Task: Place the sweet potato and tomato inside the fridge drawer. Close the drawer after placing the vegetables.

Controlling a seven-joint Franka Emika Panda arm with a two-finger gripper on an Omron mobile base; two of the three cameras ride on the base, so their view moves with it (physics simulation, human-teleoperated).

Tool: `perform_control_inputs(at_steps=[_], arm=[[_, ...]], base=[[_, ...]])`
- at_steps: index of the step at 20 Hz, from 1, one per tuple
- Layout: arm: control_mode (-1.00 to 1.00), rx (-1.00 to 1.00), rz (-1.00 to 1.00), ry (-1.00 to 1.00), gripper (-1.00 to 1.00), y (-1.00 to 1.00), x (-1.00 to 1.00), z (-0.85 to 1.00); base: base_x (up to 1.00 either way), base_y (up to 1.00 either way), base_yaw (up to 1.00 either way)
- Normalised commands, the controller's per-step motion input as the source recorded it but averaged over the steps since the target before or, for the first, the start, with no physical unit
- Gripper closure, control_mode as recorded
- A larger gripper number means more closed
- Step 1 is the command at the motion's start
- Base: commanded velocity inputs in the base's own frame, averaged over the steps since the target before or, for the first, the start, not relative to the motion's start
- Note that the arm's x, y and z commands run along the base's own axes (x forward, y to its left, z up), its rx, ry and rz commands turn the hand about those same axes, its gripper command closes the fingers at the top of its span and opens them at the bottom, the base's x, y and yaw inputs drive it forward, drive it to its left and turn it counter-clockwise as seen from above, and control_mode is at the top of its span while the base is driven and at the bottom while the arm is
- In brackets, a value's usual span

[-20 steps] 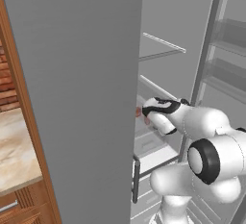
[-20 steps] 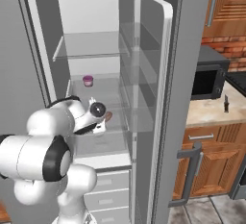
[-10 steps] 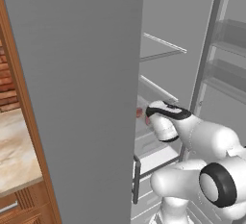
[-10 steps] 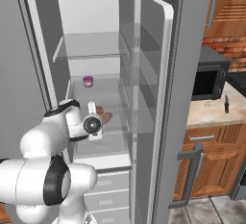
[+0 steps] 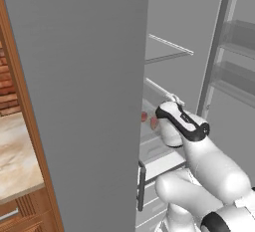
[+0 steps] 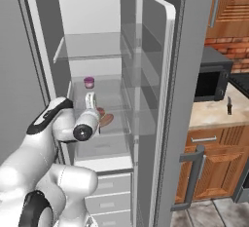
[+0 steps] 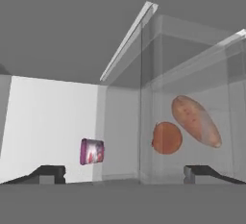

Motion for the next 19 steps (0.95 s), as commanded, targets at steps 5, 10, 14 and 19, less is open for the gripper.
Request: perform_control_inputs(at_steps=[5, 10, 14, 19], arm=[[-1.0, 0.0, -0.02, 0.01, -1.0, -0.29, -0.44, 0.27], [-1.0, 0.0, -0.02, 0.0, -1.0, -0.3, -0.48, 0.23], [-1.0, 0.0, -0.01, 0.0, -1.0, -0.42, -0.59, 0.29], [-1.0, 0.0, -0.01, 0.0, -1.0, -0.46, -0.65, 0.33]], base=[[0.0, 0.0, 0.0], [0.0, 0.0, 0.0], [0.0, 0.0, 0.0], [0.0, 0.0, 0.0]])
